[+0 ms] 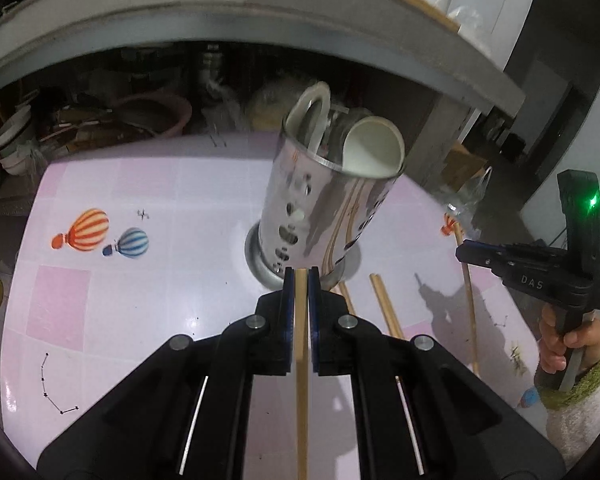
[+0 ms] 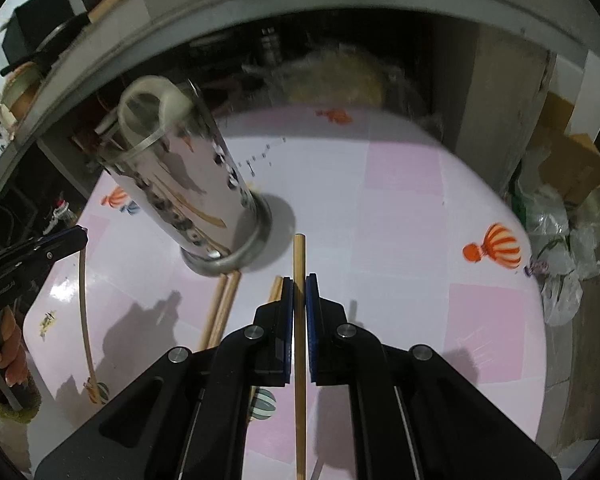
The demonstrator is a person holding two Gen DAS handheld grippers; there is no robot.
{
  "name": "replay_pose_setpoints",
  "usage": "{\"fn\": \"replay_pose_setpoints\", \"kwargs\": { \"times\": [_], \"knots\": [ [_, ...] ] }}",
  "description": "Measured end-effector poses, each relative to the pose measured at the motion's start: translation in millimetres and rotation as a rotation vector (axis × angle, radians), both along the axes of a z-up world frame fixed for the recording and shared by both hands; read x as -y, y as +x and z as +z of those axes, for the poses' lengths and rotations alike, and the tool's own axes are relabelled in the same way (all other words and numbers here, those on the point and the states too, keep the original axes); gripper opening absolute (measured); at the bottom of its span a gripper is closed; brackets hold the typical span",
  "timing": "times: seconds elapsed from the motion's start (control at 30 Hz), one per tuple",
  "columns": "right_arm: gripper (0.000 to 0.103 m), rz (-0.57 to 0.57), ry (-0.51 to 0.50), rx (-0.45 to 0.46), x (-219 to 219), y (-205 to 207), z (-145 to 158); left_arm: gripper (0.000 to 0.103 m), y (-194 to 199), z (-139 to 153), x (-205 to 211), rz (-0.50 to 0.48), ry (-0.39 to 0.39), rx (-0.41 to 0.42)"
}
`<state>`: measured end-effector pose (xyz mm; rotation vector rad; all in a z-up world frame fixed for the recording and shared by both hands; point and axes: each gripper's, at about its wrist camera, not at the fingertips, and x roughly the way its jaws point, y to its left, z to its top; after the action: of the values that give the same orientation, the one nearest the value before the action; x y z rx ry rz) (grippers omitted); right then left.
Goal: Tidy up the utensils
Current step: 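Lift the chopstick with the right tool while the left tool lifts its chopstick, then carry both held chopsticks up over the steel holder opening with both tools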
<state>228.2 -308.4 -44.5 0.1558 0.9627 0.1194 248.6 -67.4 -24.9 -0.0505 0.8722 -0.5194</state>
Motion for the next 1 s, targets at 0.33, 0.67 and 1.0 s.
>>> {"fn": "replay_pose_setpoints", "kwargs": {
  "times": [0.33,0.67,1.0],
  "knots": [
    [0.006,0.008,-0.025,0.097,-3,-29,38,0.006,-30,36,-14,-0.009,-0.045,0.096],
    [0.006,0.011,-0.041,0.177,-6,-49,72,0.006,-51,66,-28,-0.009,-0.07,0.173],
    [0.006,0.011,-0.044,0.21,-10,-52,87,0.006,-56,78,-30,-0.009,-0.089,0.207]
  ]
}}
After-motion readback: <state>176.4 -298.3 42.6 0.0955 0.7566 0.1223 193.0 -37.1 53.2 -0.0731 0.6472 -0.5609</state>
